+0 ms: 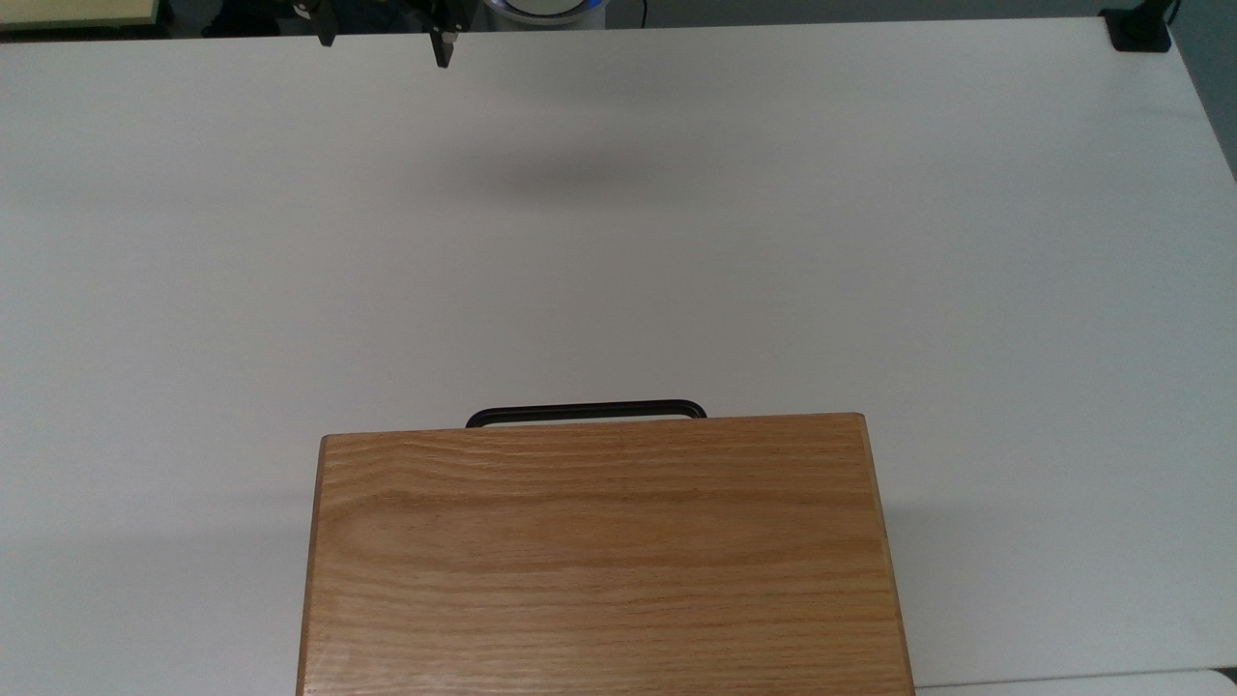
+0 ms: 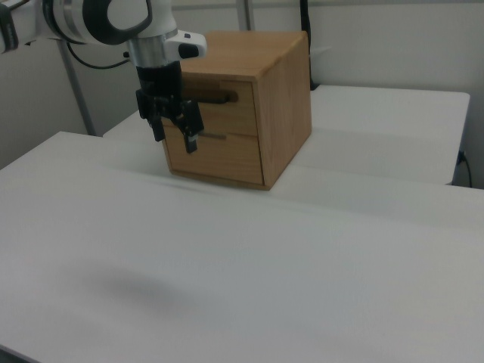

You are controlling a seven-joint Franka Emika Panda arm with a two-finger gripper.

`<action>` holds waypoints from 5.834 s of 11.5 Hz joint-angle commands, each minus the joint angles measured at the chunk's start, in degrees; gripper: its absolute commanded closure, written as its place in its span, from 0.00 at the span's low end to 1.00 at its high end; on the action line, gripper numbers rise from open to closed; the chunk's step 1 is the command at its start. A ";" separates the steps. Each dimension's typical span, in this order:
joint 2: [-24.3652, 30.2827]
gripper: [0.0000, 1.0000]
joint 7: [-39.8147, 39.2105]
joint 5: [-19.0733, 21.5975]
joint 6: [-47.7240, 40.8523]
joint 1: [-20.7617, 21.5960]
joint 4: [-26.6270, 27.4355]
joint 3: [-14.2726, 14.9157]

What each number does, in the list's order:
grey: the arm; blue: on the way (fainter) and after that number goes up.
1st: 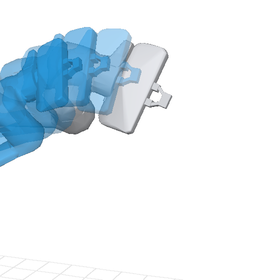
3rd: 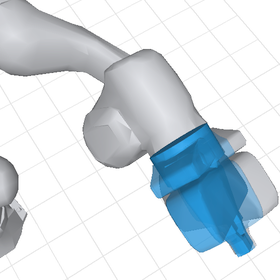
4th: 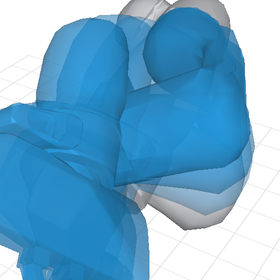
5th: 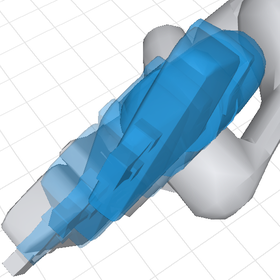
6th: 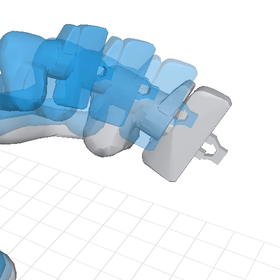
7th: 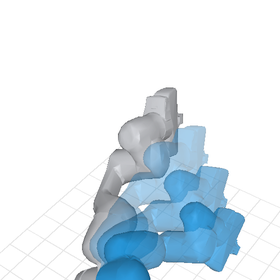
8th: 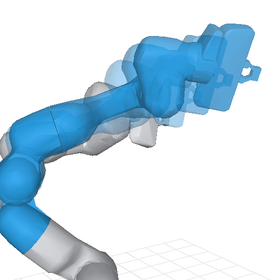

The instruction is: Open the drawer by sliding it

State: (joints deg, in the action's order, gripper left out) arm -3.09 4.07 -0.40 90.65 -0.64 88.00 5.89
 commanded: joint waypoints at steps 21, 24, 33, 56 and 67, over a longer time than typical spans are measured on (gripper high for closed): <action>-6.48 0.00 27.05 6.97 21.53 3.98 0.33 -1.05; -8.76 0.00 49.46 13.21 34.03 4.06 -0.98 -0.88; -23.53 0.30 74.84 11.22 56.72 12.15 -10.66 2.46; 13.81 1.00 49.11 13.32 35.23 11.54 27.57 2.02; 11.01 0.00 1.16 1.56 3.06 11.19 12.21 1.85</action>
State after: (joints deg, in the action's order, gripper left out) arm 9.83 21.62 7.23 101.39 10.62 105.92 7.70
